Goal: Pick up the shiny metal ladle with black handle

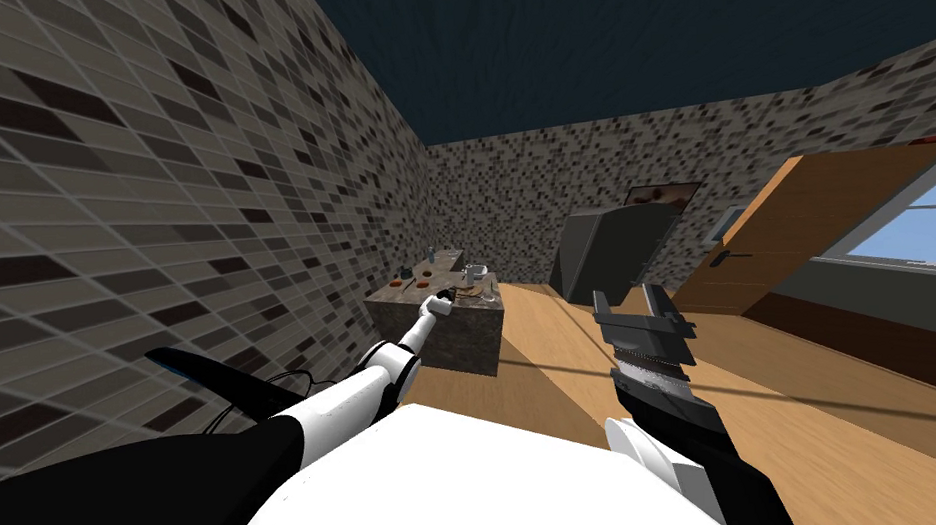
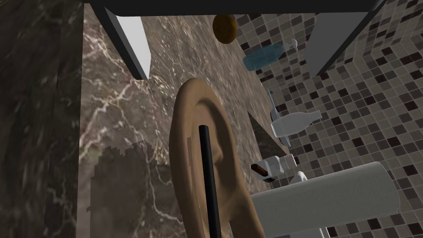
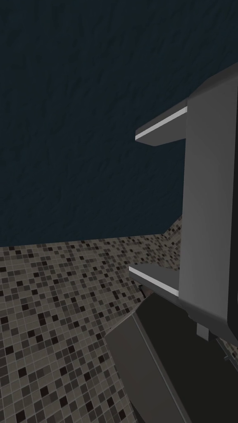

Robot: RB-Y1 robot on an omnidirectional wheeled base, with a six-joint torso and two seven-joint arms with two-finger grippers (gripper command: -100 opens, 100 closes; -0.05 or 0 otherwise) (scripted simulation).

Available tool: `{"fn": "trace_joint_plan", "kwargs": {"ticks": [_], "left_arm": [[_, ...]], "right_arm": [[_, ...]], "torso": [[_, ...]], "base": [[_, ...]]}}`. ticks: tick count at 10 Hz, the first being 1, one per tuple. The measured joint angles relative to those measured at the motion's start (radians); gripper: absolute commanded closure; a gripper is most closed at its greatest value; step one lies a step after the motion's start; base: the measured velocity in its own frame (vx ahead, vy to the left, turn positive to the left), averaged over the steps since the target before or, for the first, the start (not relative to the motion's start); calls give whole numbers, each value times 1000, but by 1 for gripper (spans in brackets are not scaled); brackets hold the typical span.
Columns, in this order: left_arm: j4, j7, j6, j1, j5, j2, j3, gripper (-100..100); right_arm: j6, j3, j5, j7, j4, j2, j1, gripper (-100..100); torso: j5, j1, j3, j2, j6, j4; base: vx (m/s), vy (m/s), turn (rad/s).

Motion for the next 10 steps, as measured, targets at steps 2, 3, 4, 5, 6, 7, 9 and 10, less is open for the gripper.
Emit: {"fn": "trace_joint_plan", "kwargs": {"ticks": [2,3,4,5,6,7,9,10], "left_arm": [[34,8,54,-36,6,-3,-1,-100],[65,13,69,-57,7,-6,-2,-100],[93,17,92,-82,11,-8,-2,-100],[114,21,108,-97,13,-10,-3,-100],[138,26,134,-119,16,-13,-3,-100],[150,31,152,-128,16,-15,-4,-100],[210,42,195,-182,24,-21,-5,-100],[230,46,214,-194,27,-23,-5,-100]], "right_arm": [[0,0,0,0,0,0,0,0],[0,0,0,0,0,0,0,0],[0,0,0,0,0,0,0,0],[0,0,0,0,0,0,0,0],[0,0,0,0,0,0,0,0],[0,0,0,0,0,0,0,0],[0,0,0,0,0,0,0,0],[0,0,0,0,0,0,0,0]], "torso": [[0,1,0,0,0,0],[0,2,0,0,0,0],[0,0,0,-1,0,0],[0,1,0,0,0,0],[0,0,0,-1,0,0],[0,1,-1,-1,0,0],[0,-1,-1,-2,0,0],[0,0,-1,-1,0,-1]], "base": [[24,-64,19],[30,-84,29],[24,-73,17],[33,-85,21],[37,-66,16],[32,-74,28],[43,-101,25],[39,-97,20]]}}
